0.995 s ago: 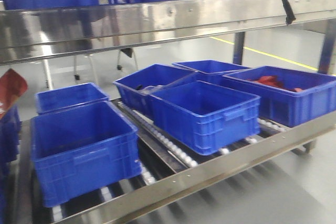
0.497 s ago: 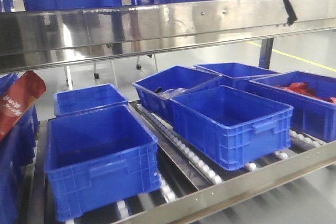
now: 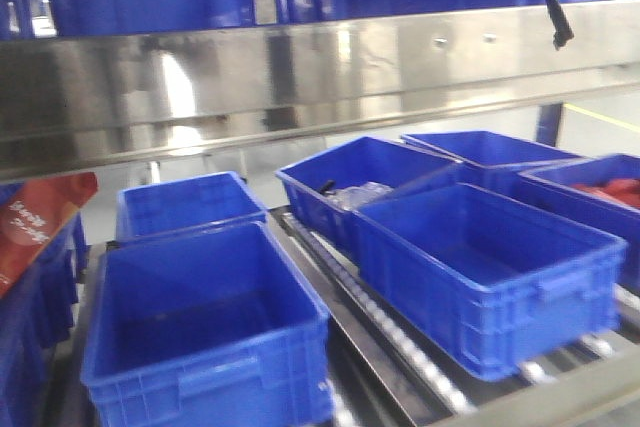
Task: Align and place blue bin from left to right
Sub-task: 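Drive up to the second shelf holding the bin with both grippers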
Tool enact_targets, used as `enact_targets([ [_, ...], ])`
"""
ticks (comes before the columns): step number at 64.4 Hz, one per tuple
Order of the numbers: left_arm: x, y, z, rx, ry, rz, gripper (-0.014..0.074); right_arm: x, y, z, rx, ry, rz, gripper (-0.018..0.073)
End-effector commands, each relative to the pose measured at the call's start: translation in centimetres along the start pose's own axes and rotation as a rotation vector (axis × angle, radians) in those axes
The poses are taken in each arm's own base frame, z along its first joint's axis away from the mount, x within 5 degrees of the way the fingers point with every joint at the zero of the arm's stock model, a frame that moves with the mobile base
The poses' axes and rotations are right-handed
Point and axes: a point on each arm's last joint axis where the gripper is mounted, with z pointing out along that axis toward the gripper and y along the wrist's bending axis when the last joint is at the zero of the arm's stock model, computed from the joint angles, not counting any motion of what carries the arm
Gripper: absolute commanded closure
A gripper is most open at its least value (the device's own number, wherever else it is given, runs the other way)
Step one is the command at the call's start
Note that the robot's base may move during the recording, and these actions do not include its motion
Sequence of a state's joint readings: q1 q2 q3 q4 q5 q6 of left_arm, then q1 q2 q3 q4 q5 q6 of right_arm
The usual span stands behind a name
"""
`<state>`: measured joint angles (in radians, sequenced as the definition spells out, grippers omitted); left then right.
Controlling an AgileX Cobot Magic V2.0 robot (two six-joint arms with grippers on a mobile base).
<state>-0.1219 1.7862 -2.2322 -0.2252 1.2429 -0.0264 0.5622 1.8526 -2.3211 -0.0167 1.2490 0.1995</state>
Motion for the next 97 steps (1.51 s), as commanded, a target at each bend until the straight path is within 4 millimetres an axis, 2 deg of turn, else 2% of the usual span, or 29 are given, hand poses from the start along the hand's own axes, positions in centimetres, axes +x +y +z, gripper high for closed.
enact_targets([
  [1,-0.84,-1.83,-1.65,0.114,-0.101,0.001,0.0708,-1.2,1.54,-1.97,-0.116,-0.139,-0.005,0.0712],
  [97,-0.84,-1.83,-1.65,0.114,-0.101,0.001,0.0708,-1.2,1.54,-1.97,-0.116,-0.139,-0.005,0.0712],
])
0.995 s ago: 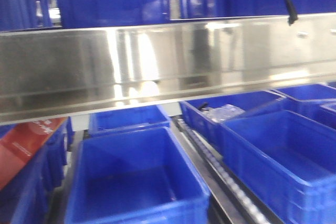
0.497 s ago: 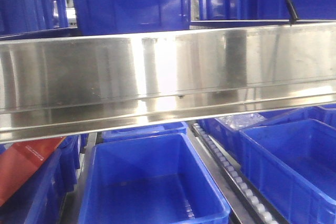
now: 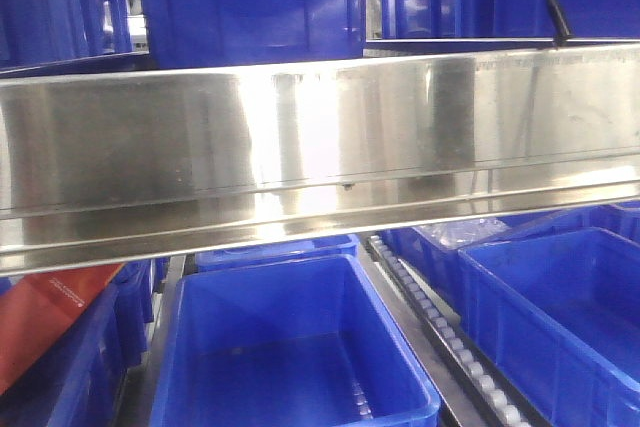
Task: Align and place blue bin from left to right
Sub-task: 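Drive up to the second shelf holding the bin with both grippers, then raise the held bin and push it onto the upper shelf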
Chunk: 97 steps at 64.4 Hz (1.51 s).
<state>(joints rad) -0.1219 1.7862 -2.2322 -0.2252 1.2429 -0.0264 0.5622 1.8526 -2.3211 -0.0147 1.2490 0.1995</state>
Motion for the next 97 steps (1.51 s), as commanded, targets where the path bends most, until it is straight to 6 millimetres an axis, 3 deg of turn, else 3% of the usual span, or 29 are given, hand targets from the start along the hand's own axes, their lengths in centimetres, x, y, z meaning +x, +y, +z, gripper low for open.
enact_targets([
  [1,-0.8,-1.8,-1.6,0.114,-0.101,0.001,0.0708,-1.2,1.5,-2.0,-0.114,-0.14,-0.005,0.0712],
  [67,-1.4,-2.3,-1.8,0.175,-0.161,-0.026,0.0708,-1.3,1.5,-1.9,-0.113,-0.149,-0.021,0.0712],
  [80,-0.4,-2.1,-1.4,0.155,-0.046,-0.06,0.0708,-1.7,0.5,0.2,-0.088,-0.169,-0.04,0.0712],
  [97,-0.3,-1.0,0.0,0.058,-0.022,-0.075,0.0708,-1.5,-1.6,4.2,-0.04,-0.115,-0.012,0.0712],
])
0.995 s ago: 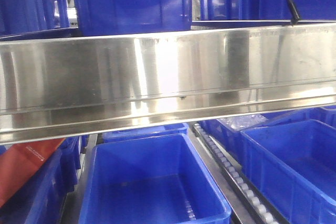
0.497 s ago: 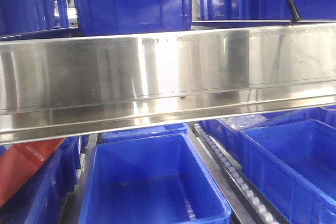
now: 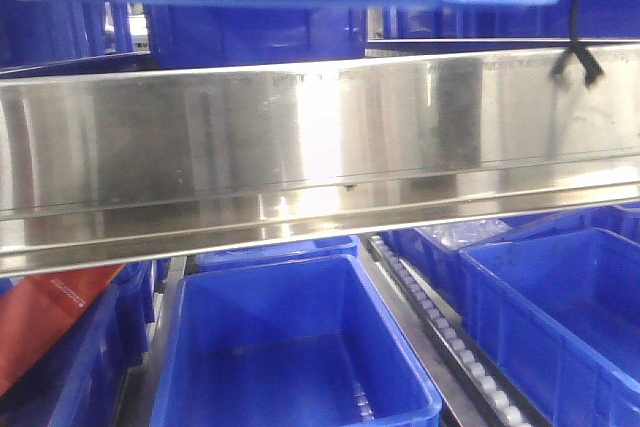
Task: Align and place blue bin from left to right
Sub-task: 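Raise the held bin and push it onto the upper shelf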
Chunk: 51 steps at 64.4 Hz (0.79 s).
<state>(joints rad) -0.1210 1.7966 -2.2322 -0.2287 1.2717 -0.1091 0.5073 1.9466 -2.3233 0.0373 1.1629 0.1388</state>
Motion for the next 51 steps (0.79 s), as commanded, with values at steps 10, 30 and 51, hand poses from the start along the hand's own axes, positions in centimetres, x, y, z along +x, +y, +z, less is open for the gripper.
enact_targets([
  [10,-0.3,-1.1,0.8,0.048,-0.034,0.002,0.0708,-0.9,-0.2,0.9,-0.025,-0.089,-0.002,0.0705],
  [30,0.1,-1.4,2.8,0.043,0.01,0.011,0.0255,-0.7,-0.2,1.1,-0.021,-0.063,-0.018,0.0087],
  [51,-0.1,-1.9,0.3,0.052,-0.039,0.024,0.0113,-1.5,0.1,-3.8,-0.032,-0.137,-0.022,0.0106],
])
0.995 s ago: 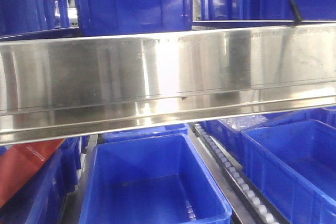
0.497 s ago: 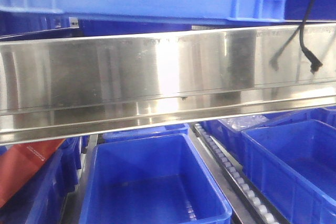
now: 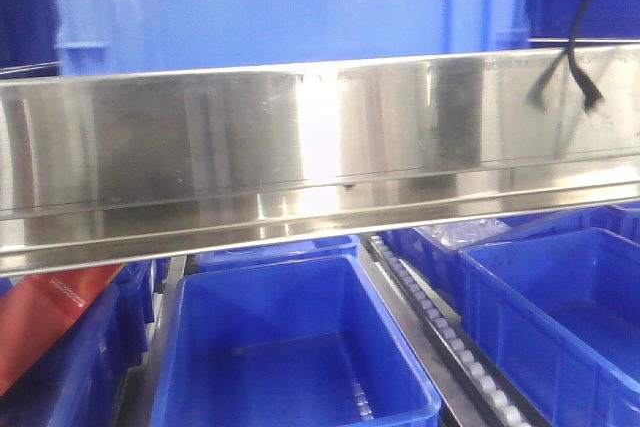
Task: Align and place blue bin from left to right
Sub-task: 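Raise the held bin and push it onto the upper shelf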
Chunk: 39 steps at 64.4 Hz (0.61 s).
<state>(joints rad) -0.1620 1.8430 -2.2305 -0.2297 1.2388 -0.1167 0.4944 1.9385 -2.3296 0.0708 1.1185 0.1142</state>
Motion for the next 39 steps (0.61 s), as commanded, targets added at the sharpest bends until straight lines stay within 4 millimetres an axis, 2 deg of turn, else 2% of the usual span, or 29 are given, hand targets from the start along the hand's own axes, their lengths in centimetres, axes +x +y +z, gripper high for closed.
enact_targets([
  [1,-0.3,-1.0,-2.6,0.028,-0.068,0.017,0.0117,-1.0,0.4,-3.5,-0.005,-0.085,-0.02,0.0123],
  [10,-0.3,-1.5,-5.2,0.03,-0.119,0.032,0.0194,-1.2,0.6,-7.1,-0.009,-0.105,-0.024,0.0357],
  [16,-0.2,-1.7,-6.6,0.026,-0.147,0.045,0.0364,-1.1,0.8,-9.0,-0.011,-0.11,-0.026,0.0562],
  [21,0.1,-1.8,-7.5,0.022,-0.157,0.07,0.0552,-1.1,0.8,-9.9,-0.014,-0.115,-0.027,0.0721],
  [24,0.4,-1.8,-7.7,0.018,-0.151,0.091,0.0701,-1.0,0.9,-10.2,-0.016,-0.114,-0.025,0.072],
  [34,2.5,-0.9,-7.7,-0.045,-0.079,0.099,0.0707,-0.2,0.7,-9.5,-0.011,-0.082,-0.021,0.0721],
  [39,4.1,-0.6,-8.5,-0.064,-0.086,0.099,0.0707,0.5,0.5,-8.9,-0.003,-0.088,-0.02,0.0721],
])
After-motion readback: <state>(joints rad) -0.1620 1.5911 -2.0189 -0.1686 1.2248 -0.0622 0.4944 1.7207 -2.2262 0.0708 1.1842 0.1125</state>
